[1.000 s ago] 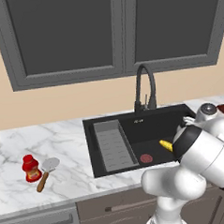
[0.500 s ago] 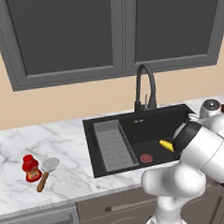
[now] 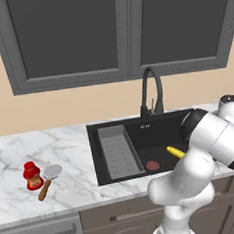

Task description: Pick up all produce items and place them in the sink. Turn on the sink faucet to wash them. Then turn the sink off and put them in the tray.

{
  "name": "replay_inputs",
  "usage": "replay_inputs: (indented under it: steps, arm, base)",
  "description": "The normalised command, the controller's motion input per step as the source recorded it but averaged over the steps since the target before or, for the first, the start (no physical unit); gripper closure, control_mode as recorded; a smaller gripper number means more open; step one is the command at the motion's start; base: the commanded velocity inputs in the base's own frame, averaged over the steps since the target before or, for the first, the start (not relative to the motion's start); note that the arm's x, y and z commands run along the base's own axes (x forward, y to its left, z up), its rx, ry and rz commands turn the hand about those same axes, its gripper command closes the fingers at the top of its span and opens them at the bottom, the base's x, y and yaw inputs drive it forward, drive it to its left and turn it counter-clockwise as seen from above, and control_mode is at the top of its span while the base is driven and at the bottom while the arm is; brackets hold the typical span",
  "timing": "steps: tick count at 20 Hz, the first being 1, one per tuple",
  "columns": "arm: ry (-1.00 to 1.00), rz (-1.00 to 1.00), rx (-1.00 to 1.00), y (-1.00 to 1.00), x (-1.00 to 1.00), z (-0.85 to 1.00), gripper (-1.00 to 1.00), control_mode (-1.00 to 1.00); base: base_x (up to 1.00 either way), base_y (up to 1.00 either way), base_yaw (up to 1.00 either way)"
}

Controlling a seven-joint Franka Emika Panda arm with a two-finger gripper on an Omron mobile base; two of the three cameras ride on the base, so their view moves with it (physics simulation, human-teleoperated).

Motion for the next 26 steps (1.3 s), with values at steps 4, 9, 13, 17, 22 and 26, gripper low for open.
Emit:
replay_inputs:
  steps: [4,9,13,17,22,26]
  arm:
    - [0.0,-0.05,0.14,-0.67,0.0,0.0,-1.0,-1.0]
    - [0.0,-0.01,0.16,-0.65,-0.1,0.0,-1.0,-1.0]
    - [0.0,-0.12,0.06,-0.5,-0.38,0.03,-1.0,-1.0]
    - [-0.08,-0.09,-0.02,-0.21,-0.53,0.02,-1.0,-1.0]
    - [-0.1,-0.07,-0.13,-0.01,-0.59,0.03,-1.0,-1.0]
    - [-0.18,-0.04,-0.25,0.0,-0.45,-0.03,-1.0,-1.0]
  base:
    - [0.0,0.0,0.0]
    - [0.0,0.0,0.0]
    - [0.0,0.0,0.0]
    - [0.0,0.0,0.0]
    - [0.0,0.0,0.0]
    - [0.0,0.0,0.0]
